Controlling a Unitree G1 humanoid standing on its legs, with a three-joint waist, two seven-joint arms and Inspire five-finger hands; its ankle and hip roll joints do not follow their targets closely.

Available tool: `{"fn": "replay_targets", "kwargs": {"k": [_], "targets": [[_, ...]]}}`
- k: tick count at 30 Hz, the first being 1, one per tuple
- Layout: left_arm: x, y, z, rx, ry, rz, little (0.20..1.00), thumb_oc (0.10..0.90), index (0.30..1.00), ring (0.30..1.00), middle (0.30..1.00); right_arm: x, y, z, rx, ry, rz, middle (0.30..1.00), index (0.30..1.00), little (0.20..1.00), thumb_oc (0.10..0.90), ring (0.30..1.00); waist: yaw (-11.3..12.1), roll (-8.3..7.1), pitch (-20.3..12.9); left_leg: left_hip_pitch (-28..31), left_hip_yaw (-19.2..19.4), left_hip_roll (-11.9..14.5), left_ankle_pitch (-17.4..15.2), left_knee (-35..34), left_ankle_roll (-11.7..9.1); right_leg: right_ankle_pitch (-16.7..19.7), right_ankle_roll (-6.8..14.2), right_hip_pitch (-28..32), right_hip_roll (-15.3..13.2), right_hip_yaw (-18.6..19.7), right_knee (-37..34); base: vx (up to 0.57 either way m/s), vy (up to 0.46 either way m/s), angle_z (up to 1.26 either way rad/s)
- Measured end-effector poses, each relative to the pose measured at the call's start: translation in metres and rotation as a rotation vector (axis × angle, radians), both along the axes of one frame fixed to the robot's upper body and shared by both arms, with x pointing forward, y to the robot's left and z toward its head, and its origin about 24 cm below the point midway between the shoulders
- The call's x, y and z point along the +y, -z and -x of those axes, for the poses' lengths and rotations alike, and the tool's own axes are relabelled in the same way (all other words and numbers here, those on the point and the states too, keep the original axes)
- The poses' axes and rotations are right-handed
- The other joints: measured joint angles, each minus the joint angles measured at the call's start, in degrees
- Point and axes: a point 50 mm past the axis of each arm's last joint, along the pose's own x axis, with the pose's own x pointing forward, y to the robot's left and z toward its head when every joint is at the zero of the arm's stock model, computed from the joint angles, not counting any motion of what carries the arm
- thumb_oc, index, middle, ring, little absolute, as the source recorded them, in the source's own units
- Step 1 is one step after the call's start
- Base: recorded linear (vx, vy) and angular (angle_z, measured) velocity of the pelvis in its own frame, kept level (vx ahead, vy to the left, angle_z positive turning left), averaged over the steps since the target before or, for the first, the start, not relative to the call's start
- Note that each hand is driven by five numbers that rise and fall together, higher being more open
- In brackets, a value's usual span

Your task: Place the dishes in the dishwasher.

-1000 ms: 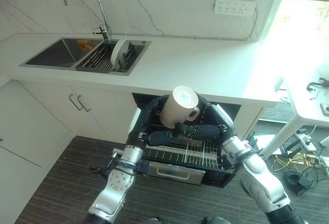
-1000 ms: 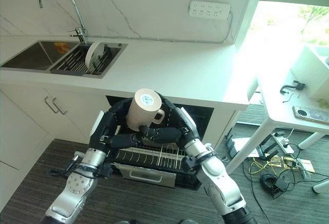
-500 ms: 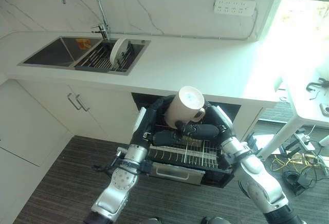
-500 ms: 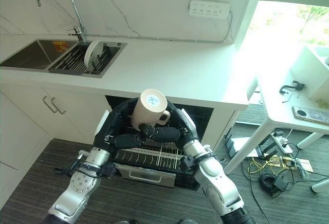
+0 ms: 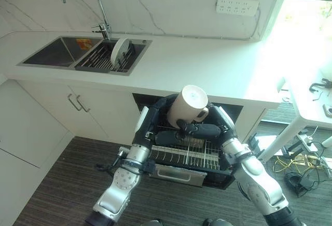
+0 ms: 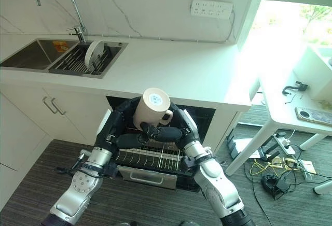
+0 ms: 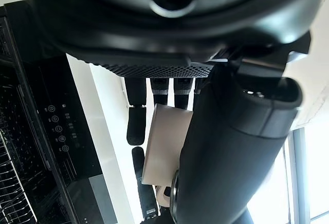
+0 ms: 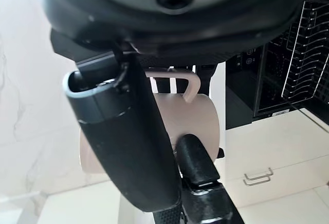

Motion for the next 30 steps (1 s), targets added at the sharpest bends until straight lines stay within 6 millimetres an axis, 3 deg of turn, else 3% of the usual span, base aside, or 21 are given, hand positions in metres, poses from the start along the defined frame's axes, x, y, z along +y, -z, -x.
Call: {"fn": "replay_targets", "kwargs": {"k": [15, 16, 17, 21, 30], "targets": [[-0.002, -0.003, -0.003, -0.002, 0.013, 0.012, 0.300, 0.400, 0.300, 0.300, 0.300, 0.000, 0.000, -0.001, 0.006, 0.040, -0.014, 0.300, 0.300, 0.300, 0.400, 0.300, -0.05, 0.01, 0.00, 0.27, 0.13, 0.00, -0.01, -0.09, 0.01, 0.01, -0.01, 0.02, 0.02, 0.04, -0.07, 0.00, 0.000, 0.00], [-0.002, -0.003, -0.003, 0.001, 0.012, 0.013, 0.526, 0.551, 0.526, 0.526, 0.526, 0.000, 0.000, -0.001, 0.007, 0.042, -0.014, 0.300, 0.300, 0.300, 0.400, 0.300, -0.04, 0.01, 0.00, 0.27, 0.15, 0.00, -0.01, -0.11, 0.01, 0.00, -0.01, 0.03, 0.02, 0.05, -0.08, 0.00, 0.000, 0.00], [-0.002, -0.003, -0.004, 0.003, 0.011, 0.012, 0.900, 0.800, 0.900, 0.900, 0.900, 0.000, 0.000, -0.001, 0.009, 0.044, -0.013, 0.300, 0.300, 0.300, 0.400, 0.300, -0.04, 0.01, 0.00, 0.25, 0.19, 0.00, -0.01, -0.18, 0.01, 0.00, 0.00, 0.06, 0.03, 0.10, -0.09, 0.00, 0.000, 0.00], [-0.002, -0.003, -0.004, -0.001, 0.009, -0.003, 0.900, 0.800, 0.900, 0.900, 0.900, -0.002, 0.000, -0.001, 0.011, 0.053, -0.010, 0.300, 0.300, 0.300, 0.400, 0.300, -0.03, 0.02, 0.01, 0.30, 0.30, 0.01, -0.01, -0.30, 0.01, 0.00, 0.00, 0.08, 0.08, 0.17, -0.15, 0.00, 0.000, 0.00], [0.046, 0.003, 0.002, 0.019, -0.209, -0.013, 0.900, 0.800, 0.900, 0.900, 0.900, -0.034, -0.004, -0.007, -0.006, 0.221, -0.045, 0.300, 0.300, 0.300, 0.400, 0.300, 0.05, 0.40, 0.04, 0.64, 0.15, 0.01, -0.03, -0.69, 0.04, 0.01, 0.00, 0.75, 0.22, -0.05, -0.80, 0.00, 0.000, 0.00]]}}
